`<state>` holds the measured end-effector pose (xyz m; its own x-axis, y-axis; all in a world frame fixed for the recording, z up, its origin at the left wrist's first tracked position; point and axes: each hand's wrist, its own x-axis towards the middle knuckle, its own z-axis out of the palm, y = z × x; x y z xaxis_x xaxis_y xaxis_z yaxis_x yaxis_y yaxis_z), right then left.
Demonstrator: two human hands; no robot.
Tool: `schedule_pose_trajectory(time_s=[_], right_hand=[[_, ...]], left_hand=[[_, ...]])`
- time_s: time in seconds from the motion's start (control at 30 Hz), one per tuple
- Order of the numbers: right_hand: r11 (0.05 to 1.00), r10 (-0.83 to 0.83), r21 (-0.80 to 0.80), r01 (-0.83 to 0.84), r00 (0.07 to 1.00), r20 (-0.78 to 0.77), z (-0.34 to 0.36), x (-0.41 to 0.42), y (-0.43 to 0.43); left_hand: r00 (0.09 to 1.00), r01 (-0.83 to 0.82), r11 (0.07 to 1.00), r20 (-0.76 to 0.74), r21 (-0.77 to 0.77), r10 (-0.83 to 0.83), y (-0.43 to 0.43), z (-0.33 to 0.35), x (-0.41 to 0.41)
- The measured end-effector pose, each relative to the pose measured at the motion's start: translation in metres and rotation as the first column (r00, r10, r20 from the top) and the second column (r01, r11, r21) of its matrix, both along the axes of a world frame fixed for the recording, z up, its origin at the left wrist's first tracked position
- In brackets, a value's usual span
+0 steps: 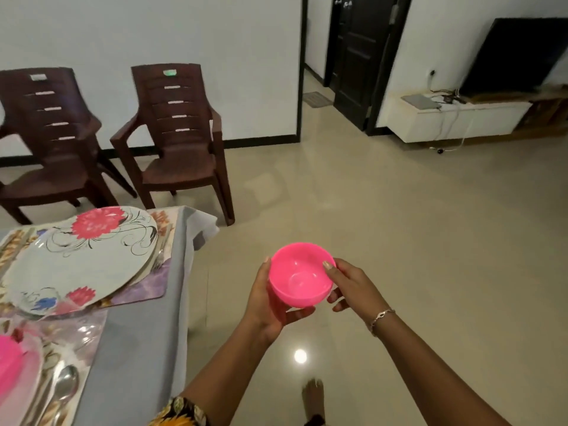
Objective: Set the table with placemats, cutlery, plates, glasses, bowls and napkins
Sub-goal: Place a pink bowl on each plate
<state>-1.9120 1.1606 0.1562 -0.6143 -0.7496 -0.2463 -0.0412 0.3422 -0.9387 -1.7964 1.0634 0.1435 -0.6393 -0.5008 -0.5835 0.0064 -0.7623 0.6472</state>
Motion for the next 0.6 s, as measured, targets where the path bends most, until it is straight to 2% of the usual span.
schedule_pose_trajectory(time_s=[0.23,0.37,0.43,0.6], right_hand=[[0.991,0.13,-0.006,-0.131,0.989,-0.072,0.003,-0.096,-0.113],[0.975,0.221,-0.005,-0.222,0.973,-0.061,0.007,-0.14,-0.179],[0.966,0.257,-0.002,-0.258,0.965,-0.058,0.005,-0.152,-0.21],[0.938,0.343,0.006,-0.347,0.924,-0.167,-0.005,-0.18,-0.299]], left_hand=[[0.98,-0.194,0.981,-0.05,-0.009,0.193,-0.089,0.001,-0.082],[0.953,-0.3,0.953,-0.053,-0.036,0.298,-0.138,0.011,-0.118],[0.931,-0.366,0.93,-0.033,-0.047,0.365,-0.158,0.014,-0.13],[0.85,-0.527,0.846,-0.029,-0.08,0.526,-0.217,0.009,-0.15]])
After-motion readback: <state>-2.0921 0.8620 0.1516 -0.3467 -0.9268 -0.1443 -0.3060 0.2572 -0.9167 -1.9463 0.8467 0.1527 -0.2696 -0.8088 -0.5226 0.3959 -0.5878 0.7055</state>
